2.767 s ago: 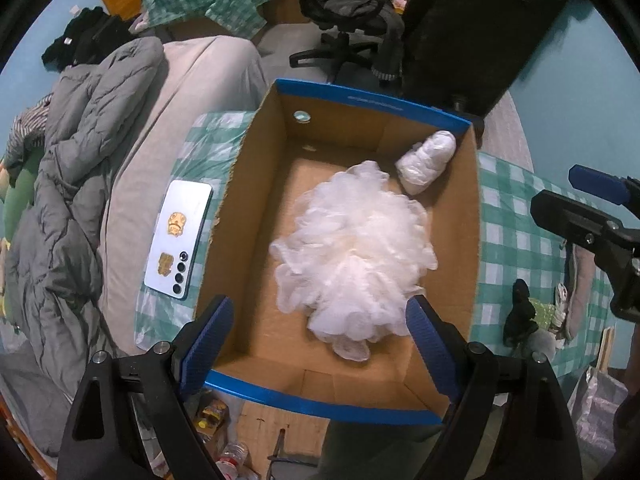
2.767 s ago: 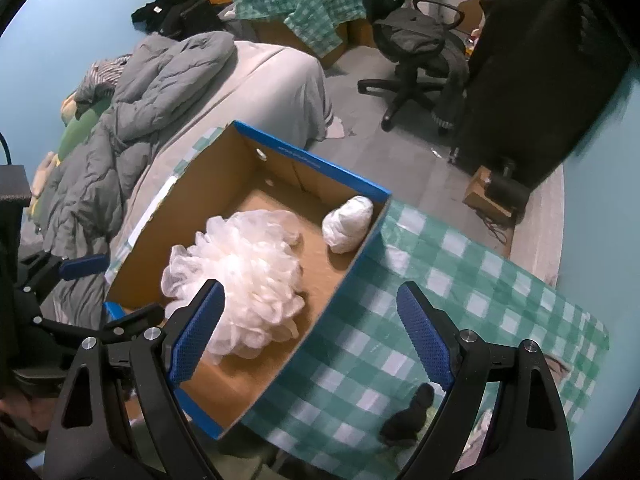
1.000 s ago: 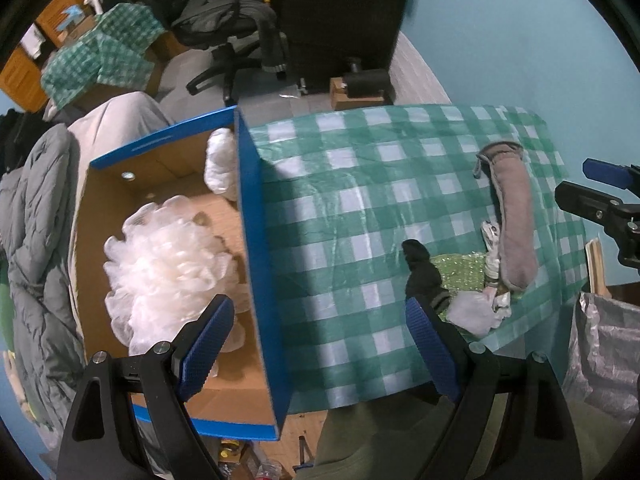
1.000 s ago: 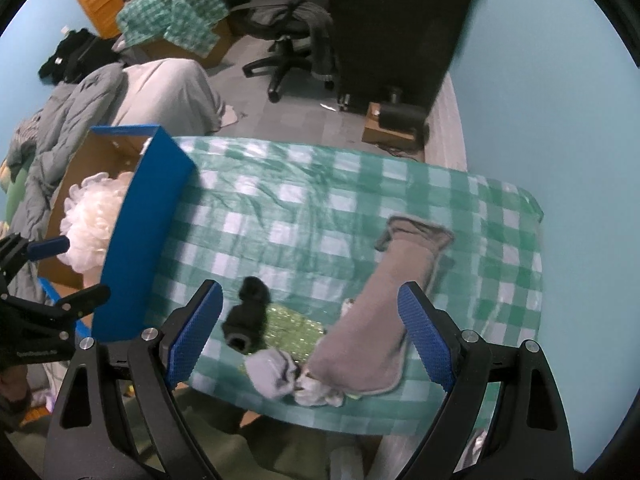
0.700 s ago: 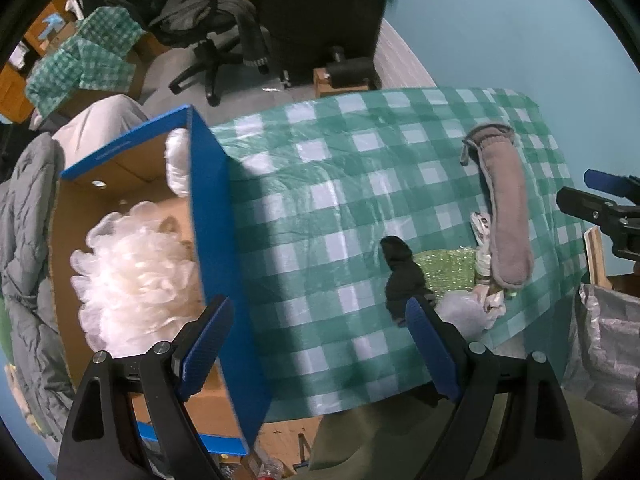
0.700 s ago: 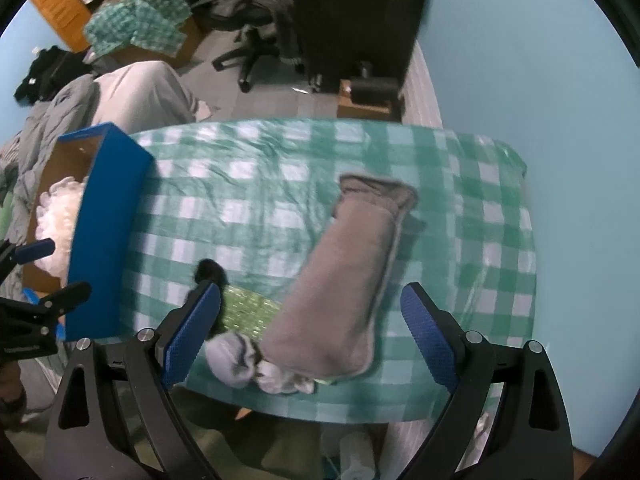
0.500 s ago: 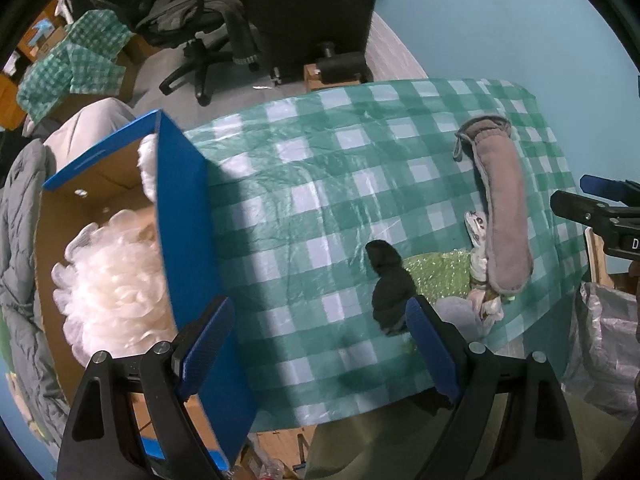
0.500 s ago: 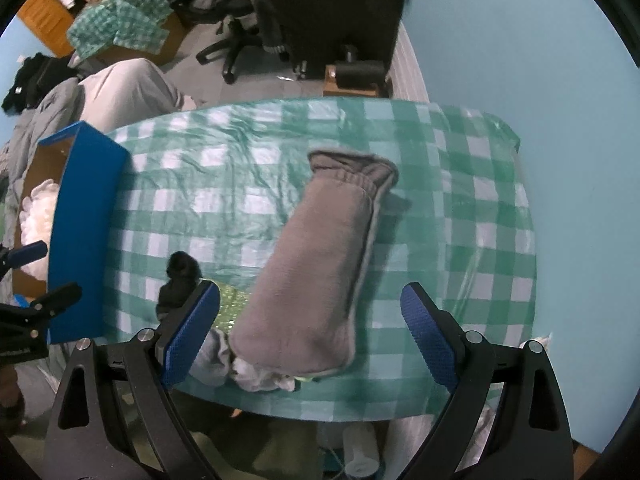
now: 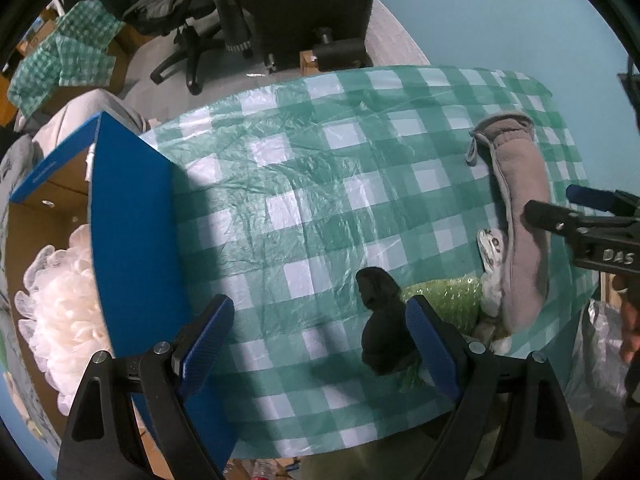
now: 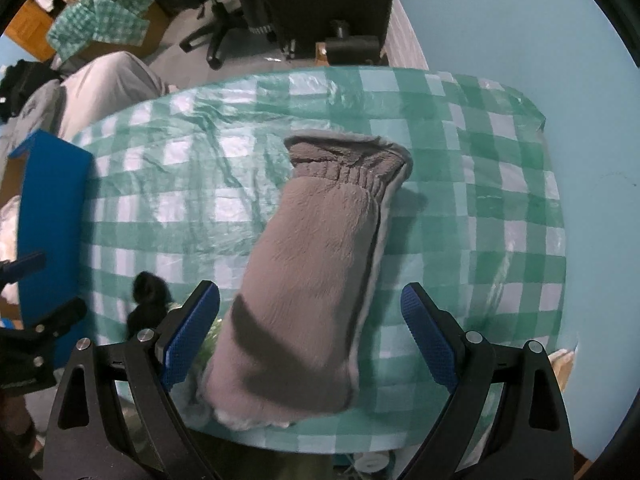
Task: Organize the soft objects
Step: 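Move the right tool to the grey fleece mitten and grasp it, then grasp the black sock with the left tool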
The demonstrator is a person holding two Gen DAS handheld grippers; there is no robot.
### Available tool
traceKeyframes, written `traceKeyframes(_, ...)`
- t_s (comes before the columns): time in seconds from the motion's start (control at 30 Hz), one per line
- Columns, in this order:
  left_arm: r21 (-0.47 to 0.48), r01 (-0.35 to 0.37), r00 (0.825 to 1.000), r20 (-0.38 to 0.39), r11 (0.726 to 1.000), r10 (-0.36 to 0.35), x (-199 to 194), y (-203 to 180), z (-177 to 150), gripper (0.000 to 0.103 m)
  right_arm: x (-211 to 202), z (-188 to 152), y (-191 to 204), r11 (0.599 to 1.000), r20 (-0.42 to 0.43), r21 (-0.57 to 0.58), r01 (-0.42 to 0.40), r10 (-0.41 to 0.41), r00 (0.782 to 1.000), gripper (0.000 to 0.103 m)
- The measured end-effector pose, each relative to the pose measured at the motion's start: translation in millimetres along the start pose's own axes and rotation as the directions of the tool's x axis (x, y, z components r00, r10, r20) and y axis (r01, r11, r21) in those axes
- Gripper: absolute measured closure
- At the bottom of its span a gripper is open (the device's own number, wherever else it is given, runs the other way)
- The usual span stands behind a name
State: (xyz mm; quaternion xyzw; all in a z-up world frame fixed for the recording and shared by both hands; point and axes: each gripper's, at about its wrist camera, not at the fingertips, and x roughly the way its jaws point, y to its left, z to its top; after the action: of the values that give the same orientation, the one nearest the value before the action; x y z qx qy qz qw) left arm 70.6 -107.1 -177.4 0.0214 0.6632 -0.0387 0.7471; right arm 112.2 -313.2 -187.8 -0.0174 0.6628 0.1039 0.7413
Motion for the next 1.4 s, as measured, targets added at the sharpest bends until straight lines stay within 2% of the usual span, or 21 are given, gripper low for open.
traceKeyframes(0.3,-0.033,0.015,1.0,-0.027,0.999,-0.016,14.3,-1.5,3.2,0.014,27.9,10.7,-3.8,0.999,-0.039,0.001,0.036,-0.036,0.999,0.011)
traceKeyframes(0.57,-0.054,0.04,0.996,-0.072,0.998,-0.044,28.7,-0.7,-4.3,0.014,43.6,13.3,-5.7,1.0,-0.068,-0.02,0.015,-0.016,0.998,0.012)
traceKeyframes(0.8,-0.06,0.056,0.994,-0.089,0.997,-0.061,33.9,-4.3,-10.4,0.014,35.3,10.9,-6.8,0.996,-0.057,-0.085,-0.026,0.021,0.998,0.059)
traceKeyframes(0.9,-0.063,0.062,0.993,-0.094,0.996,-0.068,34.5,-4.2,-12.2,0.014,29.9,9.1,-9.4,0.994,-0.06,-0.105,-0.032,0.026,0.998,0.069)
traceKeyframes(1.13,-0.084,0.075,0.99,-0.114,0.994,-0.084,39.9,5.2,-11.3,0.014,9.6,-1.9,-21.6,0.989,-0.043,-0.144,-0.034,0.028,0.999,0.073)
traceKeyframes(1.4,-0.102,0.112,0.979,-0.157,0.988,-0.128,58.8,-3.9,-15.2,0.014,-2.9,-10.3,-25.6,0.981,-0.033,-0.193,-0.009,0.003,0.999,0.073)
